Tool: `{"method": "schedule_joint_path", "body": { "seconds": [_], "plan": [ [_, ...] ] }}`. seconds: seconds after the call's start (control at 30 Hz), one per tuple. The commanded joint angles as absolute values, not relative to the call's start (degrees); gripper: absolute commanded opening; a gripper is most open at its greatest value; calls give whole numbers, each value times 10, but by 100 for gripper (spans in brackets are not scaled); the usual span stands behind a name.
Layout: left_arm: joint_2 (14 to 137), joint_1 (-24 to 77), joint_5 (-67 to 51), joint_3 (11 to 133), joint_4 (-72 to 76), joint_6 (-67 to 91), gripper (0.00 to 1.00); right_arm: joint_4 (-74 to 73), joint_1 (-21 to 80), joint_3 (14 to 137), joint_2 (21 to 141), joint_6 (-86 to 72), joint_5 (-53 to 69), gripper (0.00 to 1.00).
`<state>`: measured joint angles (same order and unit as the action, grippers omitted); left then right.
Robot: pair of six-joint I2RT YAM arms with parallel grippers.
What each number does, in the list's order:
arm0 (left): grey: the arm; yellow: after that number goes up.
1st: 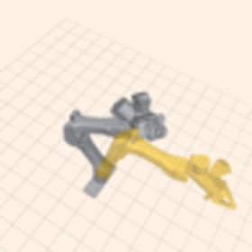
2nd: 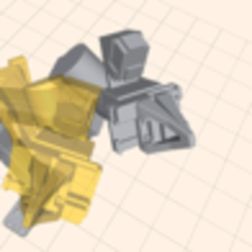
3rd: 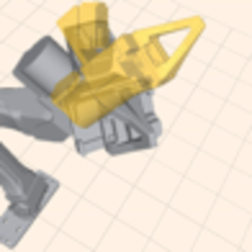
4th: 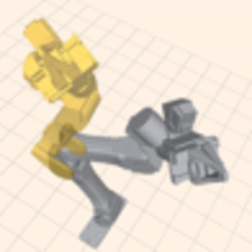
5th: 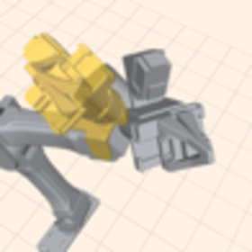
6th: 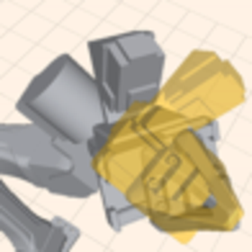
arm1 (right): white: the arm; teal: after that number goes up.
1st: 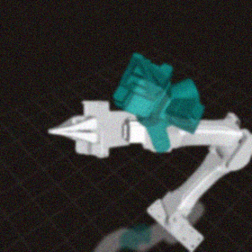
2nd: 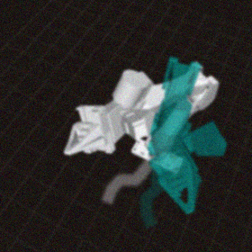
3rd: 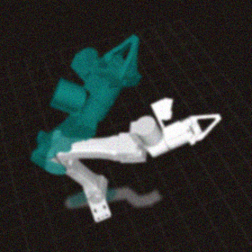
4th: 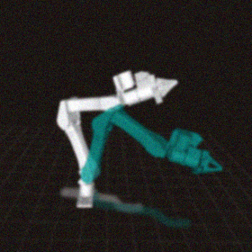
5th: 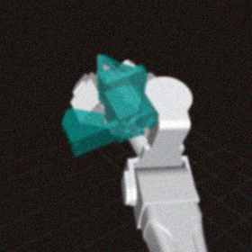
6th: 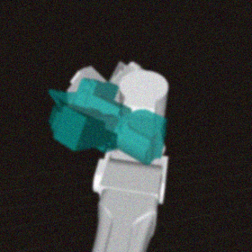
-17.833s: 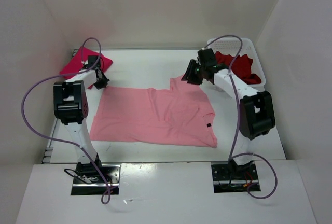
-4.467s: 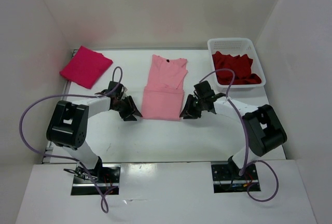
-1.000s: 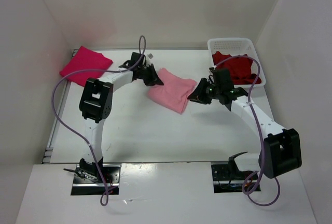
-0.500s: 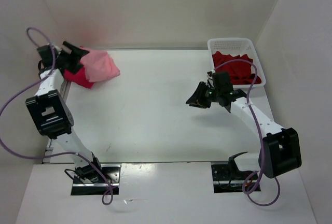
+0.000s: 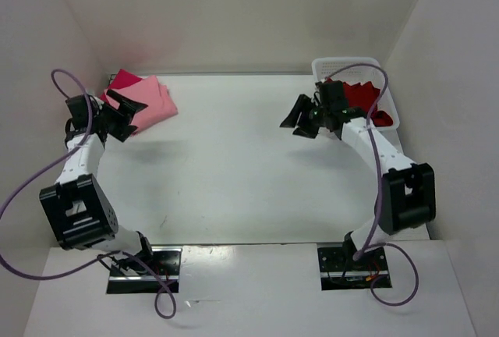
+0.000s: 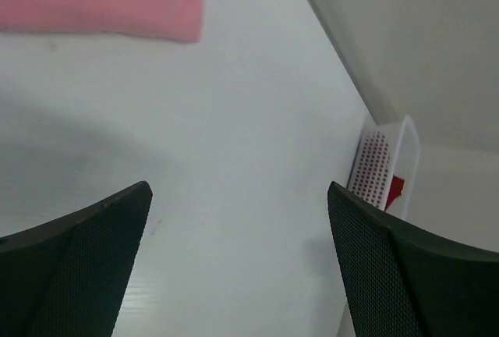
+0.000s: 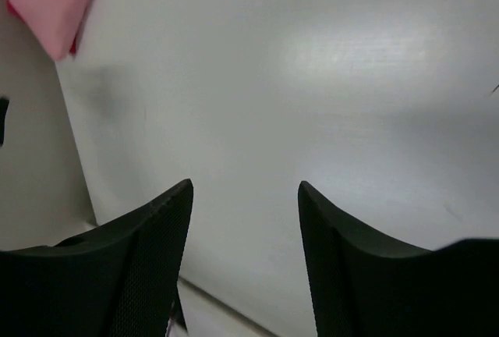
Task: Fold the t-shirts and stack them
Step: Grab crumpled tshirt from bin with the right arm
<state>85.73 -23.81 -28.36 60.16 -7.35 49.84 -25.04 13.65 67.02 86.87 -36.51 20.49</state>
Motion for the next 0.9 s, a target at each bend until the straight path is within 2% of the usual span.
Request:
{"method": "schedule_joint_path", "body": {
  "seconds": [0.0,0.07,0.1,0.17,0.2,0.27,0.3,0.33,0.4,0.43,0.5,0.53,0.6,0.67,0.73,0.8,0.87],
  "plan": [
    [826,-180,-287,612,-89,448,100,-272,93,776,921,-329,84,64],
    [819,-121,-301,594,-97,434,100,-272,64,821,941,-323,17,64],
    [811,-100,-311,583,-97,425,100,-272,34,836,966,-323,-1,60],
    [796,-39,-328,547,-96,419,100,-287,-9,881,1010,-310,-45,51],
    [796,-18,-341,531,-87,419,100,-293,-23,909,1026,-310,-58,39],
    [783,45,-352,494,-81,419,93,-298,-42,932,1055,-305,-79,27],
    [774,67,-346,485,-81,419,80,-298,-53,951,1080,-298,-88,18],
    [767,106,-339,478,-81,425,71,-298,-53,961,1093,-298,-98,17],
    [755,135,-315,468,-81,439,56,-311,-59,1001,1137,-285,-114,18],
    [755,148,-309,468,-81,439,54,-311,-59,1014,1152,-285,-127,27],
    [755,178,-301,473,-81,445,54,-325,-59,1060,1197,-269,-133,43],
    [761,187,-295,482,-81,445,56,-325,-59,1075,1212,-269,-133,55],
    [778,205,-295,493,-81,445,58,-338,-59,1120,1241,-255,-149,62],
    [796,213,-295,506,-81,445,59,-350,-59,1155,1291,-244,-165,65],
    [804,219,-295,506,-81,445,59,-379,-59,1210,1341,-225,-181,65],
    [809,219,-295,506,-81,450,59,-384,-59,1229,1358,-225,-169,61],
    [809,224,-295,506,-86,450,59,-384,-59,1229,1363,-230,-152,39]
  ]
}}
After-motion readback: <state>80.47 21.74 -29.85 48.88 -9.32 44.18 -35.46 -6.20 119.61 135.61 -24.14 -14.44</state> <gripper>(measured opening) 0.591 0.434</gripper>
